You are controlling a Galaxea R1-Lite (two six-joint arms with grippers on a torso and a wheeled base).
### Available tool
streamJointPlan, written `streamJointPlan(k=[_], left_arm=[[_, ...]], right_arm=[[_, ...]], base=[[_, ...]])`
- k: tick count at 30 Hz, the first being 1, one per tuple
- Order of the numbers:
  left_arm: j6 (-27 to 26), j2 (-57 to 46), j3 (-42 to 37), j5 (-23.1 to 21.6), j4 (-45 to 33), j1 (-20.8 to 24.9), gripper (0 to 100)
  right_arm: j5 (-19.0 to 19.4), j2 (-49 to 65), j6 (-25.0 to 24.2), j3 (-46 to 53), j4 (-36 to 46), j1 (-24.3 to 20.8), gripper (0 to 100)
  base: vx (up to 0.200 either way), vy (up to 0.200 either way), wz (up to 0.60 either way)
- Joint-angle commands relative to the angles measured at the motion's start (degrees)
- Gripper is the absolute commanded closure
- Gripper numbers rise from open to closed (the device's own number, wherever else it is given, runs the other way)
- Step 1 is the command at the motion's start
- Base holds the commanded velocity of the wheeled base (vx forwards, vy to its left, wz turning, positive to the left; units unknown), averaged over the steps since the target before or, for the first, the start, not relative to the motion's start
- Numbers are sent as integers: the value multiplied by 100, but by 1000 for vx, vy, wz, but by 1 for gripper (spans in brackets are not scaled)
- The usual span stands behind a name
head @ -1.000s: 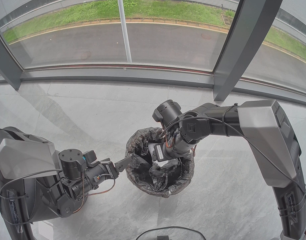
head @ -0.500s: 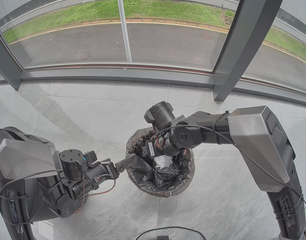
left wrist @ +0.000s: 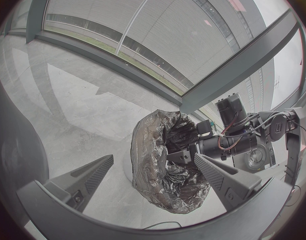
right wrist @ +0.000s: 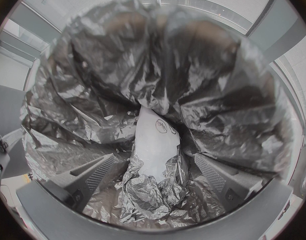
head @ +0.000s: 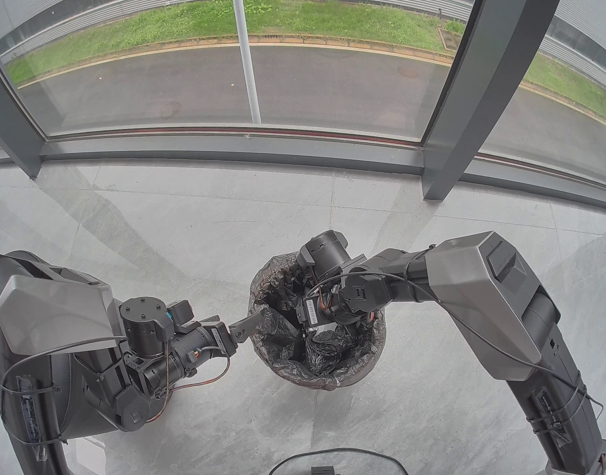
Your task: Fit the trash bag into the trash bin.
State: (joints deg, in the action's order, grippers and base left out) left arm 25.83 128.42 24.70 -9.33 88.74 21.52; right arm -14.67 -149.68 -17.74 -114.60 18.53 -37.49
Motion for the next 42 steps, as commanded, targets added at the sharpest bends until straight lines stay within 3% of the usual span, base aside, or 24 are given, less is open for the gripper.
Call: streamJointPlan(k=[1, 27, 42], left_arm=[[1, 52, 9, 10, 3, 2, 0], [1, 61, 0, 10, 3, 46, 0], [1, -18, -26, 10, 3, 46, 0]], right_arm=[[8, -158, 51, 1, -16, 31, 0], [-19, -510, 69, 1, 274, -4, 0], [-89, -35, 121, 1, 344, -171, 0]], base=[[0, 0, 0], [0, 0, 0], [0, 0, 0]])
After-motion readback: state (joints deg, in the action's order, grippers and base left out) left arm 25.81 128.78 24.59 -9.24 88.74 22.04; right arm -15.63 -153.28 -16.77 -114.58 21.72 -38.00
